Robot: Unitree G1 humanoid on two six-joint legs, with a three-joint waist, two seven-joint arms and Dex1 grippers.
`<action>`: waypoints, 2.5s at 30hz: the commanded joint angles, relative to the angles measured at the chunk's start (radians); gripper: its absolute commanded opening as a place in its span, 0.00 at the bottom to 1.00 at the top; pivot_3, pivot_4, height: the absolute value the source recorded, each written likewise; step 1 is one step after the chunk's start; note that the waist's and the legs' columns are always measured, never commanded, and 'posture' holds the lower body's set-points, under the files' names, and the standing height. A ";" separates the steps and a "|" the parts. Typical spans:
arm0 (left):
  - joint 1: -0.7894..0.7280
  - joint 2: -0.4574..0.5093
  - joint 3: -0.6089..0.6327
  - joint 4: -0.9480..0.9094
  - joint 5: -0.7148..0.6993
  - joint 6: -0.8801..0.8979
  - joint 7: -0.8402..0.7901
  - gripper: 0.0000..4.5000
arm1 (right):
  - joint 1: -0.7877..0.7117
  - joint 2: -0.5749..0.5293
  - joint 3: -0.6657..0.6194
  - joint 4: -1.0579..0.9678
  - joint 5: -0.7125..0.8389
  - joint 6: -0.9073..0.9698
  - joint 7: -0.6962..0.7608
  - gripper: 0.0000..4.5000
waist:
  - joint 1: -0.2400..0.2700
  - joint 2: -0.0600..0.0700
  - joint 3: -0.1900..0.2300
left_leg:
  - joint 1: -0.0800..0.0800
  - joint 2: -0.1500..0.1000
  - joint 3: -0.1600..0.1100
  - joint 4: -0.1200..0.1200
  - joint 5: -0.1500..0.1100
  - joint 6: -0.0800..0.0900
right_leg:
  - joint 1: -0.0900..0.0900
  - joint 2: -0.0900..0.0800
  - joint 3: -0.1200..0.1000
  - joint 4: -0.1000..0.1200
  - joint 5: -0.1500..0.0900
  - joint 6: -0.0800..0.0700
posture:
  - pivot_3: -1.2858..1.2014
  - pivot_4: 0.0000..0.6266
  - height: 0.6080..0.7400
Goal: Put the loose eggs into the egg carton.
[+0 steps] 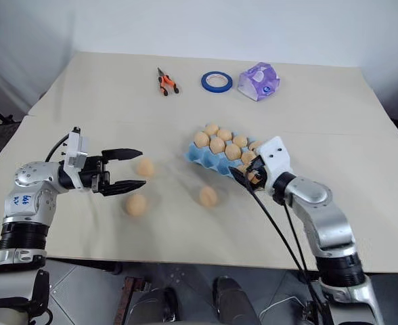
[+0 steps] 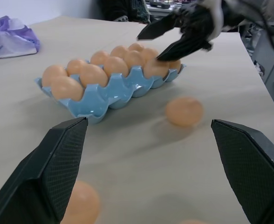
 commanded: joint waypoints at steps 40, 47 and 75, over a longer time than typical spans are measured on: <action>-0.016 0.052 0.033 -0.003 -0.025 0.003 0.008 1.00 | 0.134 0.038 0.189 -0.071 0.004 -0.073 0.075 1.00 | 0.003 0.000 0.000 | -0.001 0.000 -0.004 0.000 -0.004 0.002 | 0.004 -0.001 -0.004 -0.006 -0.002 0.001 | 0.52 0.24 1.00; 0.014 0.058 0.044 -0.043 -0.033 0.019 0.017 1.00 | 0.095 0.088 0.249 -0.020 -0.039 -0.092 0.078 1.00 | -0.001 0.000 0.000 | -0.002 0.000 -0.002 0.002 -0.004 0.001 | 0.001 0.000 -0.002 -0.003 -0.002 0.001 | 0.52 0.24 1.00; 0.047 0.029 0.037 -0.077 -0.043 0.016 0.068 1.00 | -0.121 0.141 0.110 0.090 -0.061 -0.036 0.005 0.34 | -0.002 0.000 0.000 | 0.000 0.000 -0.001 0.005 -0.004 0.001 | 0.001 0.000 -0.001 0.003 -0.002 0.000 | 0.52 0.24 1.00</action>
